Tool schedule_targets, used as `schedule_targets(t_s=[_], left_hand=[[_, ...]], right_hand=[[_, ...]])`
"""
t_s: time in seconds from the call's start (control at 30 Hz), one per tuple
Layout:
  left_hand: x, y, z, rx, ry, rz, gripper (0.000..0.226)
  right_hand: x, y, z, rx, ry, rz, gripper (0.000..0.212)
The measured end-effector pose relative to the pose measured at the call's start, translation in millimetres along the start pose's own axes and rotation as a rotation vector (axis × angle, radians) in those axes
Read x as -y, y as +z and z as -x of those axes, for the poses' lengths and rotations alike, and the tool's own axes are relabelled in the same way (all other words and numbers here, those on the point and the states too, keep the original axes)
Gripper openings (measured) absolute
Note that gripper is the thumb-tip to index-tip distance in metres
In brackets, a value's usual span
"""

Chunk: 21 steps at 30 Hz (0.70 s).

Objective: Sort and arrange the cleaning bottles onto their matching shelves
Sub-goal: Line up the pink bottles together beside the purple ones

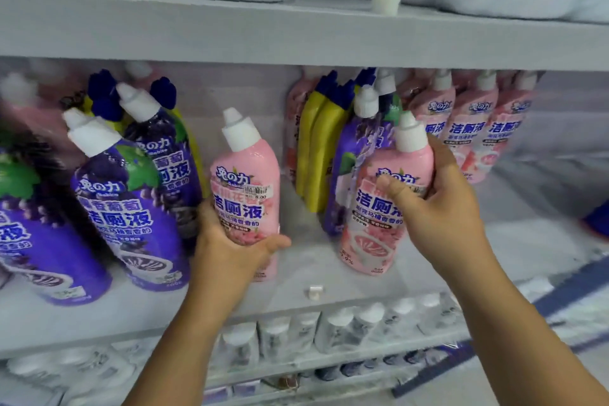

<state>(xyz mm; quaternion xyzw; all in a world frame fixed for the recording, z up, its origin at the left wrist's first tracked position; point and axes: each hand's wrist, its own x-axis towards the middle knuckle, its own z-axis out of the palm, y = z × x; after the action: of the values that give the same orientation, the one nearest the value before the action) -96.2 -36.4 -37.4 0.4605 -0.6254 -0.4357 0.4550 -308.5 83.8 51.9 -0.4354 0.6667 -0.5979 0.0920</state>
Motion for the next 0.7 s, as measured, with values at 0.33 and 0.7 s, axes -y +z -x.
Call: schedule_targets(t_s=[0.33, 0.7], left_hand=[[-61.5, 74.9, 48.6, -0.046, 0.052, 0.14, 0.058], [-85.7, 230.9, 101.4, -0.008, -0.024, 0.182, 0.06]], right_hand=[[-56.7, -99.6, -46.7, 0.073, -0.078, -0.029, 0.06], [-106.1, -215.3, -93.9, 0.095, 0.036, -0.167, 0.059]])
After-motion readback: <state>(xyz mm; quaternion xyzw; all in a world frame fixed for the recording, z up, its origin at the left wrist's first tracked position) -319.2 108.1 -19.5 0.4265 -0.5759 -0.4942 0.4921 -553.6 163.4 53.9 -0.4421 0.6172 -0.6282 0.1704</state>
